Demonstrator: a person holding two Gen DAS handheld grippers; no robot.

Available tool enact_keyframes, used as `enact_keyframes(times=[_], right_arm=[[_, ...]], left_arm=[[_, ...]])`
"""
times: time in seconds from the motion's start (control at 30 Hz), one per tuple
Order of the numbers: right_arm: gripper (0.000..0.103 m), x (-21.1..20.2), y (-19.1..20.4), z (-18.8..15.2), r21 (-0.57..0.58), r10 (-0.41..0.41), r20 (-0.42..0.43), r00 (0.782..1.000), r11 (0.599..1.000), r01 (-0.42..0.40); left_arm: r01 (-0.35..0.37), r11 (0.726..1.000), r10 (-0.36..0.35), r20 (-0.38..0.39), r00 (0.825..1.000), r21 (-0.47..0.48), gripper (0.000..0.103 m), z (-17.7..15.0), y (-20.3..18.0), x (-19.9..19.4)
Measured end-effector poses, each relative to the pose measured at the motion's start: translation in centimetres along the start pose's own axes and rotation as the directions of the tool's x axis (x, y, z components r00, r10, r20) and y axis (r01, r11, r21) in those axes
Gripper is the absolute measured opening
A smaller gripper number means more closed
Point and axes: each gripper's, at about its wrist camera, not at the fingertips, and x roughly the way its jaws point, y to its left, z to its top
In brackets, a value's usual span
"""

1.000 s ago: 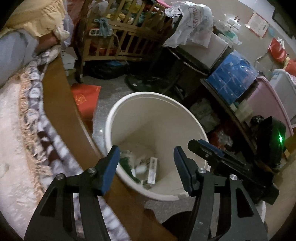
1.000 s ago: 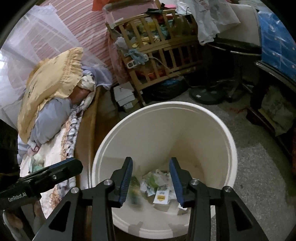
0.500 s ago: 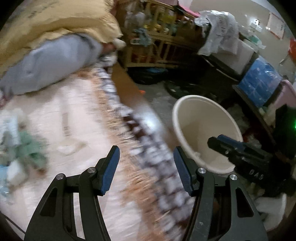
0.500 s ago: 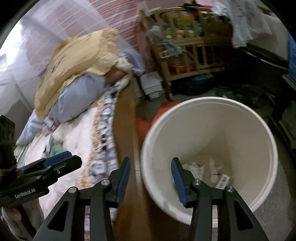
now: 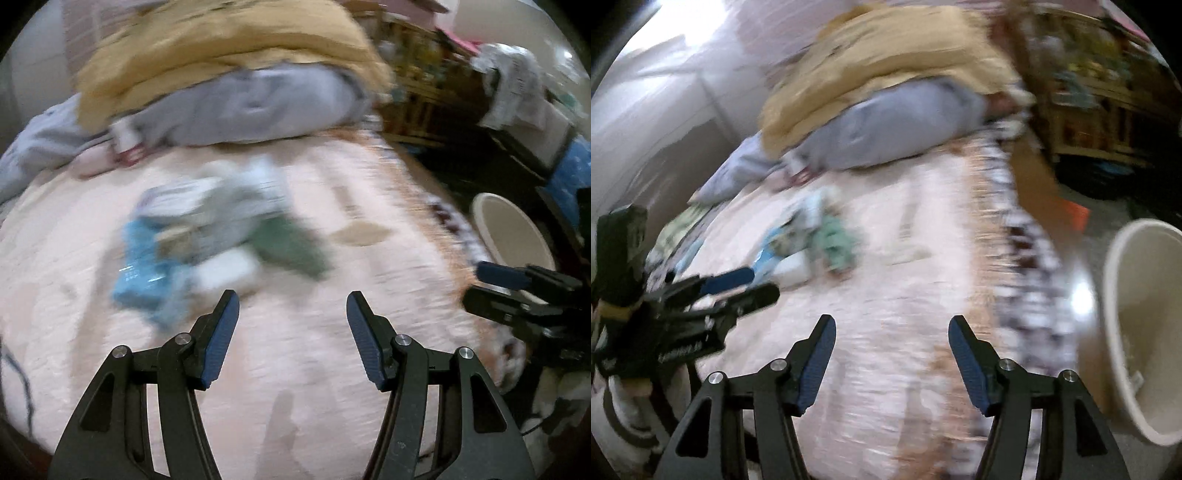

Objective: Collect trash
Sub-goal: 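Return both grippers to the trash pile on the bed, then grasp small blue packet with left gripper while right grasps white sponge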

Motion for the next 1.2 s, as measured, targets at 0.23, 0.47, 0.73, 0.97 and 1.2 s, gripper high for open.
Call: enact_keyframes(times=[0.23, 0.47, 0.73, 0.97, 1.2], right_arm=[[0.061, 3.3, 5.0, 0.7, -0.104, 0.047, -0.054, 0.997, 0.993, -0.052], [0.061, 5.9, 8.1, 1.7, -0.168, 0.061, -0.091, 0.994, 0.983, -0.076], [0.061, 10.4, 11.3, 3.0, -0.223, 0.081, -0.143, 0.986, 0.968, -0.112], [0.061, 16.4, 13.9, 5.4, -0.272, -0.009, -0.144, 0.990, 0.962, -0.031], [0.021, 17.1, 13.5, 5.3, -0.273, -0.030, -0.164, 0.986, 0.962, -0.016]], left_arm=[[-0.096, 0.986, 0.091, -0.041, 0.995, -0.138, 0.059, -1.0, 7.8, 2.2], [-0.014, 0.983, -0.005, -0.107, 0.994, -0.181, 0.026, -0.6, 9.8, 7.2], [0.071, 0.975, -0.084, -0.052, 0.995, -0.210, 0.017, -2.0, 12.2, 3.1], [0.075, 0.963, -0.080, -0.008, 0.997, -0.259, 0.017, -2.9, 15.0, -0.5], [0.093, 0.961, -0.093, 0.012, 0.996, -0.260, 0.017, -3.0, 13.9, -0.9]])
